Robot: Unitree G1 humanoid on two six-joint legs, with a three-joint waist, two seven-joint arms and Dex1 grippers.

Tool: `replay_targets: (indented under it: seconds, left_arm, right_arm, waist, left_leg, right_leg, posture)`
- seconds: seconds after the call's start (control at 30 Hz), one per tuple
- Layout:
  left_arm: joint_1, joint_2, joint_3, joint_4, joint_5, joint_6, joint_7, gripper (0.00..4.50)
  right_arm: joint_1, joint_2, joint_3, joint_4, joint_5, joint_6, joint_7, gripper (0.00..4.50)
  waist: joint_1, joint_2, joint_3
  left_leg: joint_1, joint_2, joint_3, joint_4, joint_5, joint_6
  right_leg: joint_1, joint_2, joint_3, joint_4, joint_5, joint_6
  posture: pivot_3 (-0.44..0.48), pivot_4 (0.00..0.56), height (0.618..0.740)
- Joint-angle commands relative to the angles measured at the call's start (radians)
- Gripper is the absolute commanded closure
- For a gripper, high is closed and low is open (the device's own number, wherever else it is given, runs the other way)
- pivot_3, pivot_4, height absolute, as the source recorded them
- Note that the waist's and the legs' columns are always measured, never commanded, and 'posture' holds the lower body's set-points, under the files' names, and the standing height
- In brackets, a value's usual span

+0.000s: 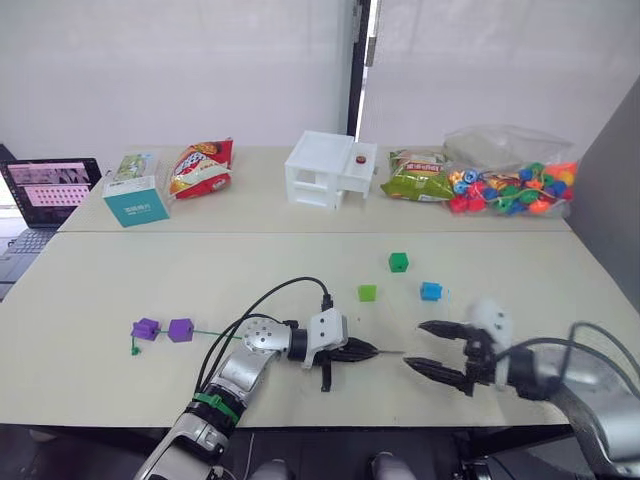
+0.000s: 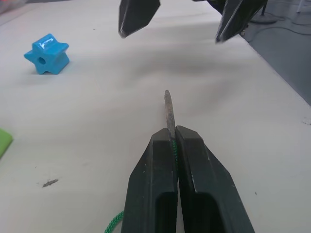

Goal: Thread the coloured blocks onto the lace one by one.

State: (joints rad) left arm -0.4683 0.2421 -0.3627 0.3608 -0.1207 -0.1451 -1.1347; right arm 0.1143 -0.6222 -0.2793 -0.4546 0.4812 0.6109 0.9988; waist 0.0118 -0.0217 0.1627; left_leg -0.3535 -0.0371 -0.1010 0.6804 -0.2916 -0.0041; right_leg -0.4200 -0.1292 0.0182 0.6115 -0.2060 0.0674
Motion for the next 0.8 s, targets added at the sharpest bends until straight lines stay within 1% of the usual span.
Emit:
replay_targets:
  seconds: [0.03,0.13,0.2,0.33,0.47,0.6,0.73,0.8]
  left_arm:
    - [-0.007,0.02,0.029,-0.019,-0.018,0.02,-0.006,4.5]
    - [-0.011,0.024,0.037,-0.028,-0.027,0.033,-0.014,4.5]
    - [-0.01,0.023,0.039,-0.031,-0.027,0.036,-0.018,4.5]
    - [-0.014,0.017,0.04,-0.024,-0.023,0.043,-0.017,4.5]
    - [-0.01,0.012,0.039,-0.024,-0.022,0.044,-0.014,4.5]
    - [0.0,0.006,0.035,-0.033,-0.019,0.044,-0.01,4.5]
    - [0.013,0.009,0.039,-0.053,-0.021,0.05,-0.005,4.5]
    - [0.02,0.012,0.041,-0.065,-0.02,0.053,0.0,4.5]
  right_arm:
    - [0.104,0.077,-0.139,-0.069,0.133,0.015,-0.072,0.03]
    - [0.15,0.156,-0.194,-0.067,0.132,-0.049,-0.167,0.03]
    - [0.179,0.197,-0.22,-0.064,0.143,-0.055,-0.226,0.03]
    - [0.227,0.257,-0.217,-0.077,0.1,-0.122,-0.318,0.03]
    - [0.24,0.296,-0.181,-0.08,0.047,-0.199,-0.381,0.03]
    - [0.239,0.332,-0.083,-0.092,-0.005,-0.227,-0.442,0.03]
    - [0.176,0.317,-0.012,-0.067,-0.103,-0.255,-0.509,0.03]
    - [0.118,0.312,0.009,-0.029,-0.14,-0.256,-0.547,0.03]
  waist:
    - [0.0,0.0,0.0]
    - [-0.006,0.0,0.0]
    - [-0.007,0.001,0.0]
    - [-0.006,0.001,0.0]
    - [-0.006,0.001,-0.001]
    - [-0.009,0.001,-0.001]
    - [-0.013,0.001,-0.001]
    - [-0.013,0.001,-0.001]
  left_leg:
    - [0.0,0.0,0.0,0.0,0.0,0.0]
    - [0.0,0.0,0.0,0.0,0.0,0.0]
    - [0.001,0.0,0.001,0.0,0.0,0.0]
    - [0.001,0.0,0.0,0.0,0.0,0.0]
    - [0.001,0.0,0.0,0.0,0.0,0.0]
    - [0.001,0.0,0.0,0.0,0.0,0.0]
    - [0.0,0.0,0.0,0.0,0.0,0.0]
    - [0.0,0.0,0.0,0.0,0.0,0.0]
  right_leg:
    - [0.0,0.0,0.0,0.0,0.0,0.0]
    - [0.0,0.0,0.0,0.0,0.0,0.0]
    - [0.0,0.0,0.0,0.0,0.0,0.0]
    - [0.0,0.0,0.0,0.001,0.0,0.0]
    - [0.0,0.0,0.0,0.0,0.0,0.0]
    - [0.0,0.0,0.0,0.0,0.0,0.0]
    - [0.0,0.0,0.0,0.0,0.0,0.0]
    - [-0.001,0.0,0.0,0.0,0.0,0.0]
  posture:
    - [0.0,0.15,0.74]
    - [0.0,0.15,0.74]
    - [0.0,0.15,0.74]
    - [0.0,0.15,0.74]
    - [0.0,0.15,0.74]
    - [0.0,0.15,0.74]
    - [0.0,0.15,0.74]
    - [0.0,0.15,0.74]
